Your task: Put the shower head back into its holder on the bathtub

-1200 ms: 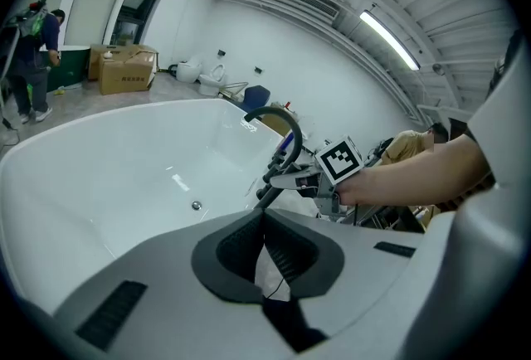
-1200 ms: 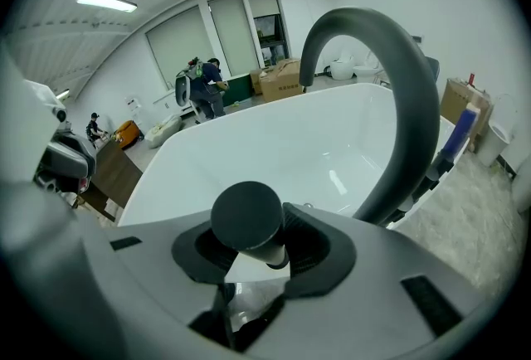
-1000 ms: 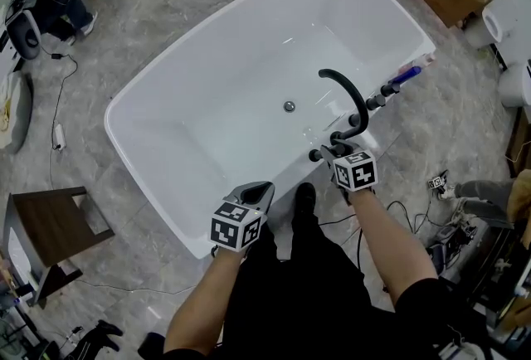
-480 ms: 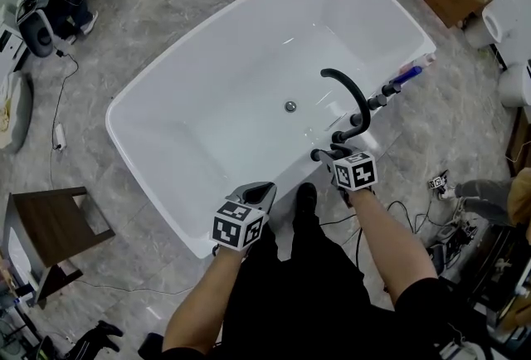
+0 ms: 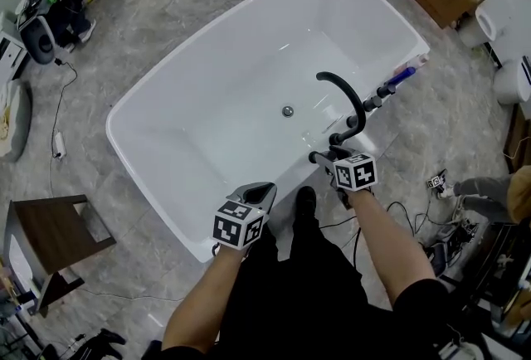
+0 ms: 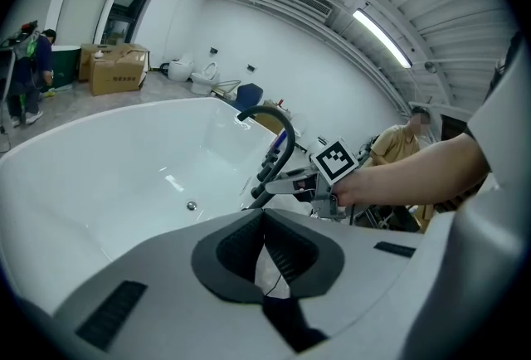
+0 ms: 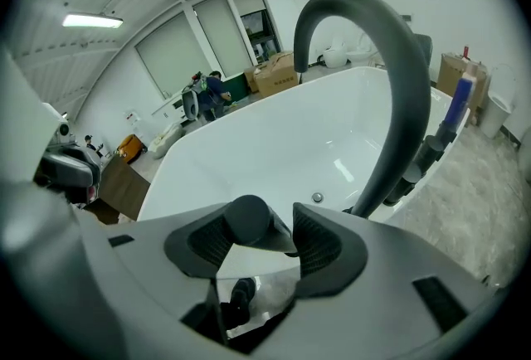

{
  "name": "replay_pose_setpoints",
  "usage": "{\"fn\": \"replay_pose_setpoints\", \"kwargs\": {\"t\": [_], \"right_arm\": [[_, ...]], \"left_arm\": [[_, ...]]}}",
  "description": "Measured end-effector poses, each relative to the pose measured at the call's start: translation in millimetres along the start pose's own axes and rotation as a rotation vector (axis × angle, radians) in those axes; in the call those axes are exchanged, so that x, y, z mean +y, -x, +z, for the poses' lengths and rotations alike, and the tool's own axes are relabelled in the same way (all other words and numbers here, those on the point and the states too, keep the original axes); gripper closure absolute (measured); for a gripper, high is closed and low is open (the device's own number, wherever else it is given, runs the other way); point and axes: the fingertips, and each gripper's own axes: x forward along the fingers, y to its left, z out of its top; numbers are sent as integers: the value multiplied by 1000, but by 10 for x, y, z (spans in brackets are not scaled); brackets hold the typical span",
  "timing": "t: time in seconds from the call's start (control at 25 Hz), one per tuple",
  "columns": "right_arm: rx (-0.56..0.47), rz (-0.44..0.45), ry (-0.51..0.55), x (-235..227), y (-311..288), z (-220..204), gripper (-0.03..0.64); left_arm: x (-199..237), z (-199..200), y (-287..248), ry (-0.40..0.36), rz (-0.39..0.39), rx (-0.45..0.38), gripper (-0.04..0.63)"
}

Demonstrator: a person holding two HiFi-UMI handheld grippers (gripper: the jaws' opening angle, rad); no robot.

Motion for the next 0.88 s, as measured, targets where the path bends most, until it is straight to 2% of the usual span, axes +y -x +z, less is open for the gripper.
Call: {"fn": "replay_pose_setpoints", "kwargs": {"t": [0.4,0.72,0.88], "right_arm": [[-114,-54,-68,-9,470,57,391],[-227,-116,-214,118,1018,-165,425],[-247,-114,-224,193,1330,-321,439]], "left_arm": [[-111,144,78,-70,-62,-26,580],[-203,144,222,-122,-132,-38,580],[-307,214,182,-167,-159,-44,580]]}}
